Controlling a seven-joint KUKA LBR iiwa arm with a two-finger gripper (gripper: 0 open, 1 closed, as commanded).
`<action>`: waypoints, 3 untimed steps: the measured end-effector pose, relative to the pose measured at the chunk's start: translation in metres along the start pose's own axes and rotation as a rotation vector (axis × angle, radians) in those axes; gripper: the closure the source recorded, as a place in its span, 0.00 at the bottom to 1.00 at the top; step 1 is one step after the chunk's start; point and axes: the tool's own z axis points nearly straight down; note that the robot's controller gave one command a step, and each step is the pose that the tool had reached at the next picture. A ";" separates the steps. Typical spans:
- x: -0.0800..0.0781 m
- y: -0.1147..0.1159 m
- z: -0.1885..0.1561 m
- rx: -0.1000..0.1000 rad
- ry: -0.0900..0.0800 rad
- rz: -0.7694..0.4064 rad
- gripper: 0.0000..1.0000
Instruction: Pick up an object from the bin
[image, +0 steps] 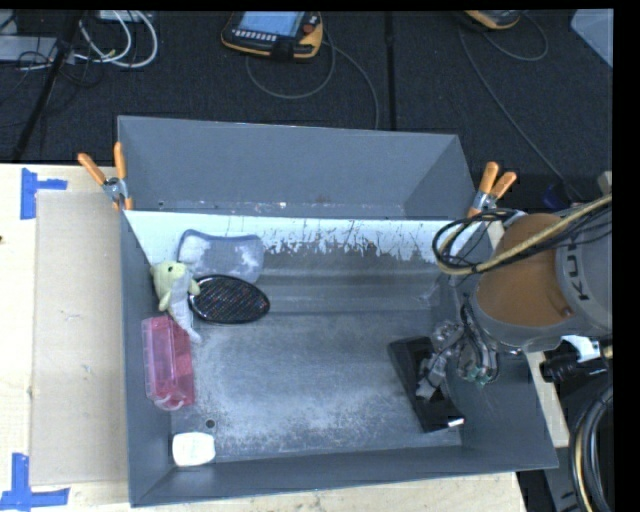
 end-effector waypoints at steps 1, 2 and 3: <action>0.000 0.000 0.000 0.000 0.000 0.000 1.00; 0.000 0.000 -0.002 0.000 -0.001 0.000 1.00; 0.002 -0.001 -0.011 0.003 0.005 -0.001 1.00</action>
Offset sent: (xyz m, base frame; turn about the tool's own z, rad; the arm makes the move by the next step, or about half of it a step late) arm 0.0000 -0.0001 0.0213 0.0000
